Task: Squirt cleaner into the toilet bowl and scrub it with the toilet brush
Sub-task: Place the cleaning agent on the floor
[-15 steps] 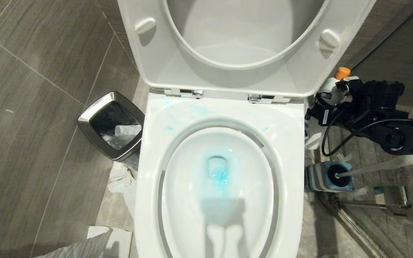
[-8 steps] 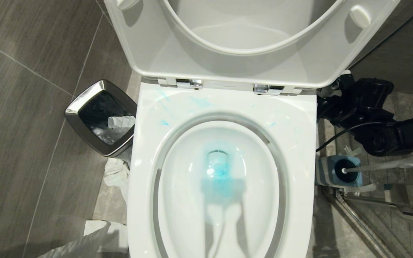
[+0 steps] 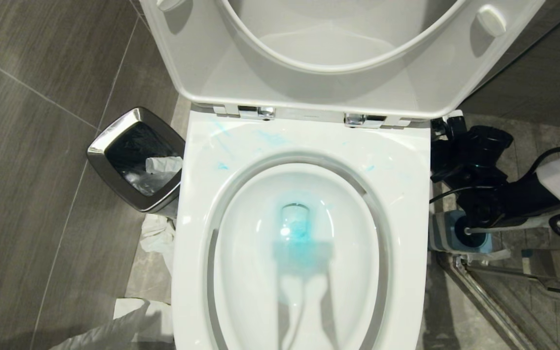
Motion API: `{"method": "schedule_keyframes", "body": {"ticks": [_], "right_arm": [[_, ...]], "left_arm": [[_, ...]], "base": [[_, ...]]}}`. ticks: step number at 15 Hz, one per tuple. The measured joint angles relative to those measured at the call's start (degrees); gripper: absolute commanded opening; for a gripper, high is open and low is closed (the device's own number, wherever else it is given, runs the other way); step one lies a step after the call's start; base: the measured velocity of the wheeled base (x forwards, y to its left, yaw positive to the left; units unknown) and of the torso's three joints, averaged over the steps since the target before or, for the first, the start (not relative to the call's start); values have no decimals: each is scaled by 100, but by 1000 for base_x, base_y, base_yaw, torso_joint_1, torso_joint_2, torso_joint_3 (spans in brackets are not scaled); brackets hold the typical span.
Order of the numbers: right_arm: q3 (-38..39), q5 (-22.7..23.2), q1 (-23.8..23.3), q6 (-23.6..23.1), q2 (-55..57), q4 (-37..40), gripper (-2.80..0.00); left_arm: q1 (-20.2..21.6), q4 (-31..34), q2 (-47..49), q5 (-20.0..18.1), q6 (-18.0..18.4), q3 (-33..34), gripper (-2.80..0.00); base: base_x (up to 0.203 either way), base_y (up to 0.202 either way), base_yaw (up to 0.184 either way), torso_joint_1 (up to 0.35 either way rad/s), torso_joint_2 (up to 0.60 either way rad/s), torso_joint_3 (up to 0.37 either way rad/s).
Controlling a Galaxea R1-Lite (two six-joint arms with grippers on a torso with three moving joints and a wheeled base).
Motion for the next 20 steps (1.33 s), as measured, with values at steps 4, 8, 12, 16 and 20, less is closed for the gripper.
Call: {"method": "schedule_keyframes", "body": {"ticks": [4, 8, 12, 16, 20], "right_arm": [[112, 11, -2, -6, 144, -115, -280], [199, 11, -9, -15, 94, -113, -280], [330, 9, -8, -64, -23, -108, -280], [779, 19, -7, -69, -191, -107, -280], [835, 37, 6, -127, -268, -78, -280]], "left_arm": [[0, -9, 0, -4, 35, 0, -280], [0, -7, 0, -6, 28, 0, -280], [0, -7, 0, 0, 27, 0, -280], [0, -7, 0, -4, 23, 0, -280], [0, -2, 0, 2, 18, 0, -280]], "base": [[0, 0, 0, 0, 0, 0], [0, 0, 0, 0, 0, 0], [0, 0, 0, 0, 0, 0], [0, 0, 0, 0, 0, 0], [0, 0, 0, 0, 0, 0]]}}
